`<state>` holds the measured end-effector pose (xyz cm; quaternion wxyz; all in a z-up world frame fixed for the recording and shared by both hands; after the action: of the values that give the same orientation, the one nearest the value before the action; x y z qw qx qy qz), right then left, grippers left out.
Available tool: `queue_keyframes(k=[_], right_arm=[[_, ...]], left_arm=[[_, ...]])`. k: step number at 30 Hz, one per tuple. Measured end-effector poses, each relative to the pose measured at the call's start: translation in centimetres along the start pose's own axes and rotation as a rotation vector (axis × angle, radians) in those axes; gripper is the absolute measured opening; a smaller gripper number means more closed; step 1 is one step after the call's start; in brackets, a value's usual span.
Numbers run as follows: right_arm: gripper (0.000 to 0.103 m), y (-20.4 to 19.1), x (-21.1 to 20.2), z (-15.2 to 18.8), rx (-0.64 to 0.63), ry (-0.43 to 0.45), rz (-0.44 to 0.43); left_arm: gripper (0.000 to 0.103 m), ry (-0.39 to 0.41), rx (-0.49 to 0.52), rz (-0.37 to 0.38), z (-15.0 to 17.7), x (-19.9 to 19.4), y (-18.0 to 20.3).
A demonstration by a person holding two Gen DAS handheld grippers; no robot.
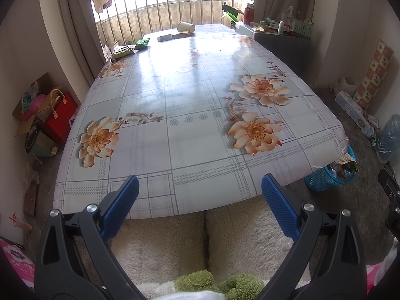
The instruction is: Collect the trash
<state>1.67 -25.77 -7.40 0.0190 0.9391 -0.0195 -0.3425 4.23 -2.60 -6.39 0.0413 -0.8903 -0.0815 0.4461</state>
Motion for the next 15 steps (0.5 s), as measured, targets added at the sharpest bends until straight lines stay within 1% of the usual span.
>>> queue_keyframes(k=[11, 15], right_arm=[[0.097, 0.07, 0.00, -0.02, -0.001, -0.001, 0.000], [0.097, 0.04, -0.01, 0.01, -0.001, 0.000, 0.000]], left_arm=[[0.094, 0.001, 0.000, 0.001, -0.03, -0.03, 0.00], [0.094, 0.014, 0.004, 0.007, 0.07, -0.25, 0.20]])
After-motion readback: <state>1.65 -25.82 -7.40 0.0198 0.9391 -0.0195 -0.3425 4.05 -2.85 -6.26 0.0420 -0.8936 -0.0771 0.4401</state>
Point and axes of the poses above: each gripper's, at about its wrist camera, not at the fingertips, and x roughly the way its jaws point, y to its right, z to its underside, the point moved 7 cm from there along x, roughly the way its jaws point, and after that the axes turned 6 degrees about -z, right-handed, at the moved point
